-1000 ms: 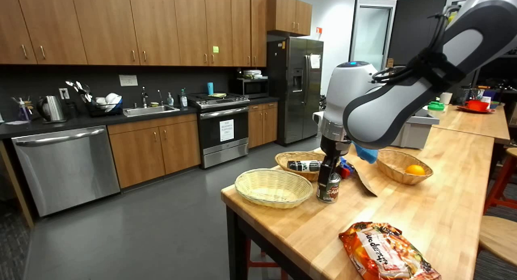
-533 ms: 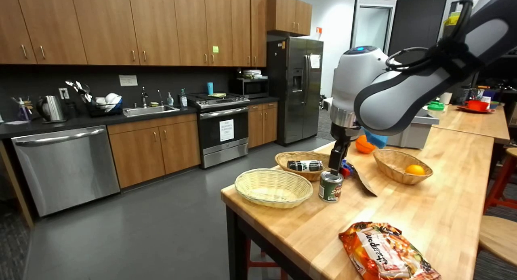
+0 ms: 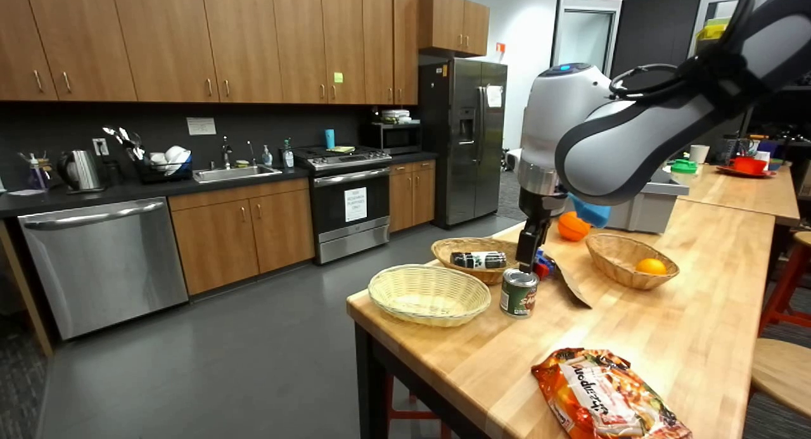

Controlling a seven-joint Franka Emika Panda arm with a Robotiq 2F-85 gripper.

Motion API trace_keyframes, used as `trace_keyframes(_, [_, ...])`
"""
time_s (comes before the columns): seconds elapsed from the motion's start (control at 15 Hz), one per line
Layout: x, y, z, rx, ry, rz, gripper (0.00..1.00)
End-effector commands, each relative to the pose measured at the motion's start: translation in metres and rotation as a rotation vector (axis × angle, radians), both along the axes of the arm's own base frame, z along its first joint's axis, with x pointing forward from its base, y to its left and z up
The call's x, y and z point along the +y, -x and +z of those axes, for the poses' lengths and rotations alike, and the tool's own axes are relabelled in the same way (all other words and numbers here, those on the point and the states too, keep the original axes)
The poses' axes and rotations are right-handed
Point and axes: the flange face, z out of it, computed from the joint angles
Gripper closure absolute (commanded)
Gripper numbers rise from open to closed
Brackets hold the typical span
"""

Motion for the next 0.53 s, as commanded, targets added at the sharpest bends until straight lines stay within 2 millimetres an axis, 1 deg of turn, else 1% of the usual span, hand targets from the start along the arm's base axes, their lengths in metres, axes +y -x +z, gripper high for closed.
trace_keyframes(0.0, [0.0102,0.0049,0.0044,0.041,-0.039,0.004,0.00])
trace_keyframes(0.13, [0.0136,0.0071,0.0025,0.058,-0.056,0.002,0.00])
trace_keyframes(0.47, [0.0108,0.0078,-0.0016,0.076,-0.070,-0.021,0.00])
